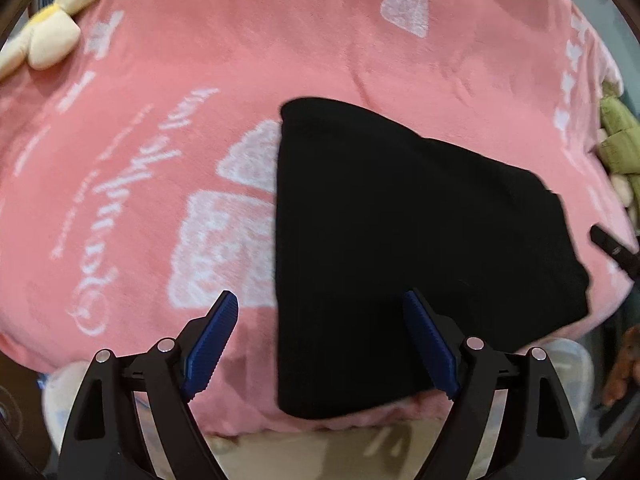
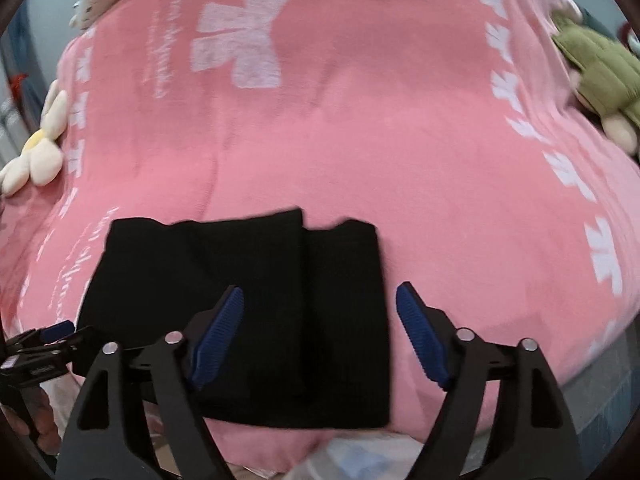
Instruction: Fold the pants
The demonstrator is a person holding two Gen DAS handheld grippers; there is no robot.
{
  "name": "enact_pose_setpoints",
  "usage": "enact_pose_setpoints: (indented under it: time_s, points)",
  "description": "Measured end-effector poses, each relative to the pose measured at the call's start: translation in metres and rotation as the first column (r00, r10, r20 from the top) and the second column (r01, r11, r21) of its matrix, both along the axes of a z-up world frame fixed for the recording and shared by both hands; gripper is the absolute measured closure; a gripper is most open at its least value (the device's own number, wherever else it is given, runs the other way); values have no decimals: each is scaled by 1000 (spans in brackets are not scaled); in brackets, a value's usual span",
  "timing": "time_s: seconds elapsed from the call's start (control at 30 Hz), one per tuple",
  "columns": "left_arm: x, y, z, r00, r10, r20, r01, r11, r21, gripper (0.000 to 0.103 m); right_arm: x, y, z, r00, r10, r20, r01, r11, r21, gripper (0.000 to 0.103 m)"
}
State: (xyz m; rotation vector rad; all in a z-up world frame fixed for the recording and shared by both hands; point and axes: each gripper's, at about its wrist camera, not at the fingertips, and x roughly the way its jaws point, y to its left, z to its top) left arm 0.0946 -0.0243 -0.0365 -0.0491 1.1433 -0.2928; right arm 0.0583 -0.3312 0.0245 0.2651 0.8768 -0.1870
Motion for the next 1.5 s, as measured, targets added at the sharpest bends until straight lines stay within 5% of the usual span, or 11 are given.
enact_pose_setpoints:
  time_s: [0.17,0.4,0.47,0.53,0.6,0.7,0.83,1.0,1.2,1.3,1.5]
  points:
    - [12,22,-20,993,13,-117,-50,945,-322,16,-8,-21,-26,998,35,-48,-25,983,182,12]
    - [30,14,-42,989,30,-143,-73,950,-305,12,6,-23,-67,986,59,-153,-11,954,298,8]
    - [31,6,-39,995,8,-98,-38,952,-304,30,7,-20,-66,989,58,-133,-16,955,295,23]
    - [32,1,-35,997,-23,-74,-1,952,-305,62,5,-17,-57,994,72,-88,-40,948,316,59]
    - [31,8,-16,1000,-21,-14,15,947,-320,86,2,-11,-42,997,69,-46,-51,946,321,68]
    - [30,33,17,999,-19,32,29,932,-362,86,-3,12,0,991,118,67,-133,942,307,71]
    - [16,69,44,998,8,62,12,952,-307,82,-8,50,11,971,210,110,-234,921,310,60]
    - [3,83,-13,993,90,-73,-96,992,-76,49,-9,67,-65,980,143,-138,-107,966,235,47]
    - [-14,60,28,986,98,138,-112,989,98,33,-25,77,3,990,141,23,-142,982,124,47]
    - [-11,41,37,985,35,171,-64,985,163,31,-8,101,17,977,211,42,-213,976,55,24]
    - [-8,24,28,991,-18,134,-12,975,222,29,35,111,-42,963,250,-102,-247,968,42,34]
